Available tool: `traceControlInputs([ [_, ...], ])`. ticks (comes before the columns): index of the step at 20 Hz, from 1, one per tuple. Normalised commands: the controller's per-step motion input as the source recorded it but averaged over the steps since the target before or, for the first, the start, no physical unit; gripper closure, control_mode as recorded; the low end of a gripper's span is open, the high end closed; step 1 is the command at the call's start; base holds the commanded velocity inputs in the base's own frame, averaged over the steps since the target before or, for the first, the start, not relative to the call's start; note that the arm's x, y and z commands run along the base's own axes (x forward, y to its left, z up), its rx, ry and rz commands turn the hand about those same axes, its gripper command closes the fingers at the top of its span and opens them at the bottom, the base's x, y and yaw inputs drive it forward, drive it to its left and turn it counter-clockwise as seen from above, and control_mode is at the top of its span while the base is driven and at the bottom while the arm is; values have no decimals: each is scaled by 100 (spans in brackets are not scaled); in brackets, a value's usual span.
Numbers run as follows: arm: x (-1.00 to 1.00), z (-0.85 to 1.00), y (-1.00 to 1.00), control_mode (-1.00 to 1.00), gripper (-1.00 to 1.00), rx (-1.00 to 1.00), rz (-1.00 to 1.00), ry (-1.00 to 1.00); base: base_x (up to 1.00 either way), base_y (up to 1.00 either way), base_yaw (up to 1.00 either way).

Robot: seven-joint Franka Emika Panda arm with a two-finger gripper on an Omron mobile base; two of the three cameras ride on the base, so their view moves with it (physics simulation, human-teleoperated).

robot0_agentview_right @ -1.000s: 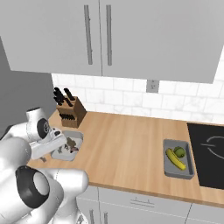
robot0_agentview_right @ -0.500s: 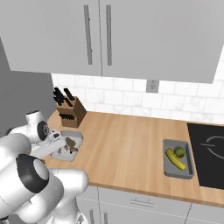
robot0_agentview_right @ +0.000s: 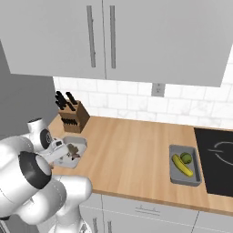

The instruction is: Take the meat container that has the fish and place it on the second highest rack of the freezer. Then take the vegetable container that has the lime and cucumber and place it on the highest rack of the freezer.

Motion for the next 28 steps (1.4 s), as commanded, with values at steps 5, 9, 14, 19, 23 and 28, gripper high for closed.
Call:
traceControlInputs([
  [5,-24,-12,0,-100,100,0,7,-3,0,0,0],
  [9,-40,28,0,-100,100,0,7,-15,0,0,0],
  [14,-31,72,0,-100,100,0,4,-12,0,0,0],
  [19,-20,83,0,-100,100,0,3,-3,0,0,0],
  [23,-20,64,0,-100,100,0,2,0,0,0,0],
  [28,-31,52,0,-100,100,0,6,2,0,0,0],
])
